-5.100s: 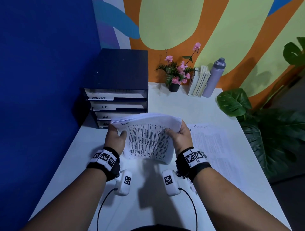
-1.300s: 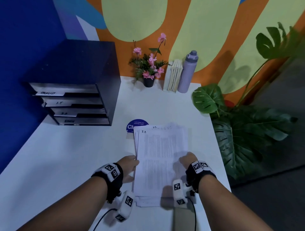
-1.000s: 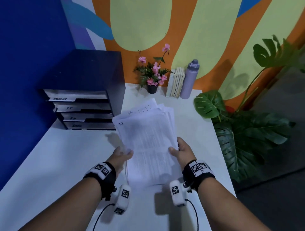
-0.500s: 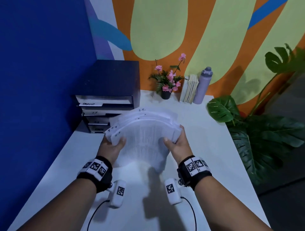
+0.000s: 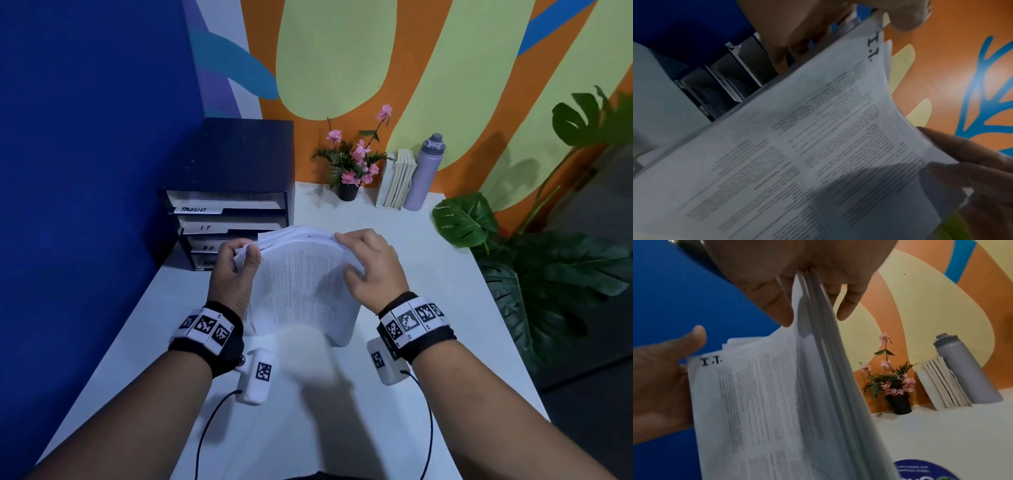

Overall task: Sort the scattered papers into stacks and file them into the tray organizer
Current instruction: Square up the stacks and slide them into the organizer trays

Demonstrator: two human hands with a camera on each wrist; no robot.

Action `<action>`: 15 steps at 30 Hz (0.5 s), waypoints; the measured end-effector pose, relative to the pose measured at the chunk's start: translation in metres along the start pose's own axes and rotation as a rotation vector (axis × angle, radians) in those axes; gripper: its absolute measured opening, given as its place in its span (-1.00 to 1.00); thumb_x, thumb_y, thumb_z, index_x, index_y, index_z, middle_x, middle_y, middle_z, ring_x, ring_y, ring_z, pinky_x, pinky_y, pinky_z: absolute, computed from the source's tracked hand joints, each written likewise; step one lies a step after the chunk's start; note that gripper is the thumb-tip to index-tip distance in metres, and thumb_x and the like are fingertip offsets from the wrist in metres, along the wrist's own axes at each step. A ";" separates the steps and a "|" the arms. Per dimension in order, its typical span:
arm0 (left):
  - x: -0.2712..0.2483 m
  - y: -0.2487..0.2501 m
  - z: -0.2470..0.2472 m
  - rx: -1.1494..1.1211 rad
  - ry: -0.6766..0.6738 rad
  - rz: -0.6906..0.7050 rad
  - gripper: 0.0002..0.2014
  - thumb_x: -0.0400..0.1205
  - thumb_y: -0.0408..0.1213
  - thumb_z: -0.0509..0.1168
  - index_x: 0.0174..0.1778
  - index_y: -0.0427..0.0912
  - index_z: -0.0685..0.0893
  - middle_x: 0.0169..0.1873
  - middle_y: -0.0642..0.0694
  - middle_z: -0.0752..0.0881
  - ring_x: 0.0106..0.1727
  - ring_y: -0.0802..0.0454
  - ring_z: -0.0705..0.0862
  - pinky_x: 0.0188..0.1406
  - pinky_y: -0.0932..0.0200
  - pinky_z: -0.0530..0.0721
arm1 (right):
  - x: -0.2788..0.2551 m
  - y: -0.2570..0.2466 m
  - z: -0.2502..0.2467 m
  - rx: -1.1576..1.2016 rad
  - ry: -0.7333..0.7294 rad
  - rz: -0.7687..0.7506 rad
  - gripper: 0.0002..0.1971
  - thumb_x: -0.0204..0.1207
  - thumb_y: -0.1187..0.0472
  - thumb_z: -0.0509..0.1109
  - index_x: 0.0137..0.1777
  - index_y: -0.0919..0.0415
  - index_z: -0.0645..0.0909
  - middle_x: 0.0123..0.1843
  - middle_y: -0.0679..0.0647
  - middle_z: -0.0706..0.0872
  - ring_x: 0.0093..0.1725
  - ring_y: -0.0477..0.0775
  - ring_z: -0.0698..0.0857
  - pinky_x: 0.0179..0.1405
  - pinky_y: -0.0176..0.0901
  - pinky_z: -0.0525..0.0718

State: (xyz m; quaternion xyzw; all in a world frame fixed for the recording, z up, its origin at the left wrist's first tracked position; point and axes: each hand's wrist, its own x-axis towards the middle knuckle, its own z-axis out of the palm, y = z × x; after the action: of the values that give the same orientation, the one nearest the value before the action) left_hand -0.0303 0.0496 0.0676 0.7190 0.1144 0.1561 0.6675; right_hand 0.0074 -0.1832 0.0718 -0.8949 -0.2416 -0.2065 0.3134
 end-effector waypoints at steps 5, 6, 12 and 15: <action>0.004 0.006 0.010 -0.035 0.146 -0.050 -0.70 0.60 0.17 0.25 0.02 0.03 0.55 -0.11 0.18 0.58 -0.07 0.30 0.52 -0.11 0.28 0.44 | -0.014 -0.014 0.001 0.558 0.105 0.256 -0.35 0.18 0.51 0.27 0.28 -0.02 0.51 0.25 0.03 0.58 0.18 -0.08 0.63 0.10 -0.28 0.60; 0.005 0.007 0.011 -0.041 0.172 -0.062 -0.70 0.60 0.17 0.26 0.00 0.02 0.54 -0.09 0.13 0.58 -0.08 0.27 0.52 -0.13 0.27 0.44 | -0.018 -0.017 0.003 0.674 0.127 0.362 -0.33 0.15 0.50 0.26 0.26 -0.07 0.47 0.25 0.03 0.60 0.15 -0.08 0.63 0.04 -0.29 0.59; 0.013 0.014 0.021 -0.068 0.267 -0.091 -0.74 0.56 0.04 0.34 -0.03 -0.06 0.56 -0.22 0.17 0.57 -0.21 0.25 0.54 -0.26 0.31 0.44 | -0.031 -0.020 0.019 0.950 0.127 0.688 -0.34 -0.01 0.42 0.30 0.14 -0.08 0.50 0.05 0.03 0.59 -0.02 0.05 0.55 -0.12 -0.09 0.54; 0.016 0.014 0.019 -0.081 0.281 -0.084 -0.91 0.60 -0.17 0.25 -0.08 -0.08 0.62 -0.23 0.15 0.62 -0.12 0.11 0.59 -0.16 0.25 0.49 | -0.028 -0.021 0.023 0.937 0.088 0.738 -0.40 -0.01 0.39 0.34 0.10 -0.03 0.57 0.08 0.10 0.63 0.05 0.11 0.58 -0.08 -0.06 0.54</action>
State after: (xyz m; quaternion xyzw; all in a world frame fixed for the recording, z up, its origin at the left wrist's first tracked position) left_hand -0.0089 0.0369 0.0820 0.6569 0.2303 0.2319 0.6794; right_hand -0.0216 -0.1624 0.0505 -0.6768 0.0330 0.0074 0.7354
